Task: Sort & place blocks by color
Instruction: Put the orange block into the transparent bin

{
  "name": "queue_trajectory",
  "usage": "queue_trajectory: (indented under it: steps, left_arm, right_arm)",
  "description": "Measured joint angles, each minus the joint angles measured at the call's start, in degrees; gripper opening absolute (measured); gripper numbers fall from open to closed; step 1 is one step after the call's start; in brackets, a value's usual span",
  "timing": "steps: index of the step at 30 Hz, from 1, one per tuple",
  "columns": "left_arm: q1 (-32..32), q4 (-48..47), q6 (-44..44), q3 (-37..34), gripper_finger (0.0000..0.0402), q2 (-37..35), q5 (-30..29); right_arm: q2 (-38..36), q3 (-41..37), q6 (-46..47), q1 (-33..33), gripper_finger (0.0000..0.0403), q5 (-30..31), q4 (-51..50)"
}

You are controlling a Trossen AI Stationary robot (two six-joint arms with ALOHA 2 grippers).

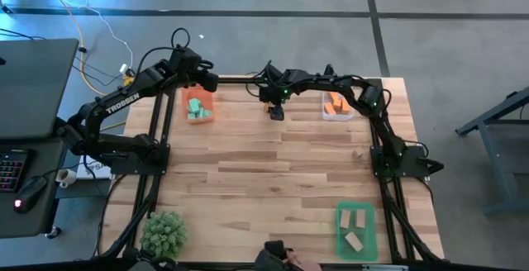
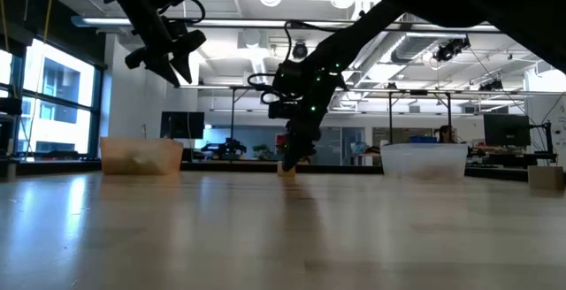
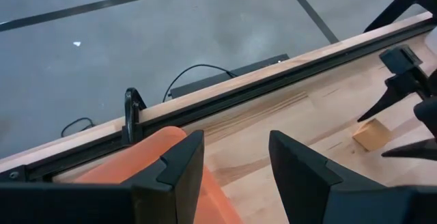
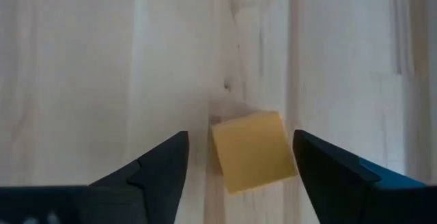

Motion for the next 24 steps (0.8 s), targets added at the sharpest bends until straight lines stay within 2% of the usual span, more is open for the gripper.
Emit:
queue_trajectory:
  steps: [3, 10, 17, 24]
  left_arm:
    - [0.0, 0.0, 0.0, 0.0, 0.0154, 0.0, 0.0]
    - [0.0, -0.2, 0.0, 0.0, 0.0152, 0.0, -0.8]
    - [0.0, -0.3, 1.4, 0.0, 0.0154, 0.0, -0.9]
    - [0.0, -2.2, 2.1, 0.0, 0.0154, 0.0, -0.9]
  right_arm:
    - [0.0, 0.0, 0.0, 0.2, 0.0217, 1.8, -0.3]
    - [-0.1, 0.0, 4.0, 0.2, 0.0107, 4.6, -0.8]
    - [-1.4, 0.1, 8.1, 0.5, 0.0107, 6.9, -6.9]
    - [-5.8, 0.0, 15.4, 1.5, 0.0107, 8.7, -14.2]
